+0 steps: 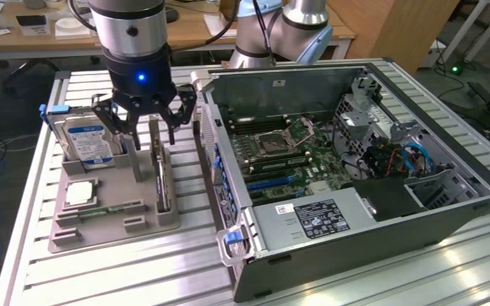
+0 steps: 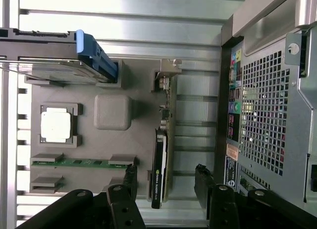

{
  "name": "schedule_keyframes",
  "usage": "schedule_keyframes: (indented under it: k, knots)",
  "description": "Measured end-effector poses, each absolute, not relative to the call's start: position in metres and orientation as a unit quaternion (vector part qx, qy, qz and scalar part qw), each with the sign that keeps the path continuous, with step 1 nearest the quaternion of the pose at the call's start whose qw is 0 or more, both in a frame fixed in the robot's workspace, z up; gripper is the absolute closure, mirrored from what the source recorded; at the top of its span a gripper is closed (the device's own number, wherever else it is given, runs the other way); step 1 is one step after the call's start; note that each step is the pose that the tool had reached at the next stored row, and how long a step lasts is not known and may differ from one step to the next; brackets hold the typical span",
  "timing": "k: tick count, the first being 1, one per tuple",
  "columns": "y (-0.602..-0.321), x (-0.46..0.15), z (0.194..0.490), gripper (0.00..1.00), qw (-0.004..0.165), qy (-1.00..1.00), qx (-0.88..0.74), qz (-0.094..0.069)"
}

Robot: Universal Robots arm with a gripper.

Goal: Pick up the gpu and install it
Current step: 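Pick up the gpu and move the gpu toward the slot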

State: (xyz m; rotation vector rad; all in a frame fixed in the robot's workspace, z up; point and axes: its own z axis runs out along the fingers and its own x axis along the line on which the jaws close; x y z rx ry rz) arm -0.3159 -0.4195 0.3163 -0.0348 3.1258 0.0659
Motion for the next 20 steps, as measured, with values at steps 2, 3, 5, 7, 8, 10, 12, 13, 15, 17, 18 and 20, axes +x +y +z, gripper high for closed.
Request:
schedule_keyframes:
  k: [2, 3, 5, 7, 8, 10, 12, 13, 15, 17, 18, 20]
  knots:
    - [-0.4194, -0.3157, 0.3157, 0.41, 0.008, 1.000, -0.011, 0.021]
    - [-0.4194, -0.3156, 0.3155, 0.41, 0.008, 1.000, -0.011, 0.021]
    - [-0.4195, -0.3156, 0.3152, 0.41, 0.007, 1.000, -0.011, 0.021]
    - [-0.4195, -0.3155, 0.3148, 0.41, 0.007, 1.000, -0.011, 0.021]
    - [-0.4195, -0.3155, 0.3147, 0.41, 0.007, 1.000, -0.011, 0.021]
    - [-0.4195, -0.3155, 0.3141, 0.41, 0.007, 1.000, -0.011, 0.021]
    - [-0.4195, -0.3154, 0.3136, 0.41, 0.007, 1.000, -0.011, 0.021]
    - [-0.4195, -0.3155, 0.3135, 0.41, 0.007, 1.000, -0.011, 0.021]
    - [-0.4195, -0.3154, 0.3134, 0.41, 0.007, 1.000, -0.011, 0.021]
    - [-0.4195, -0.3154, 0.3129, 0.41, 0.007, 1.000, -0.011, 0.021]
    - [-0.4195, -0.3154, 0.3128, 0.41, 0.007, 1.000, -0.011, 0.021]
    - [-0.4195, -0.3154, 0.3123, 0.41, 0.008, 1.000, -0.011, 0.021]
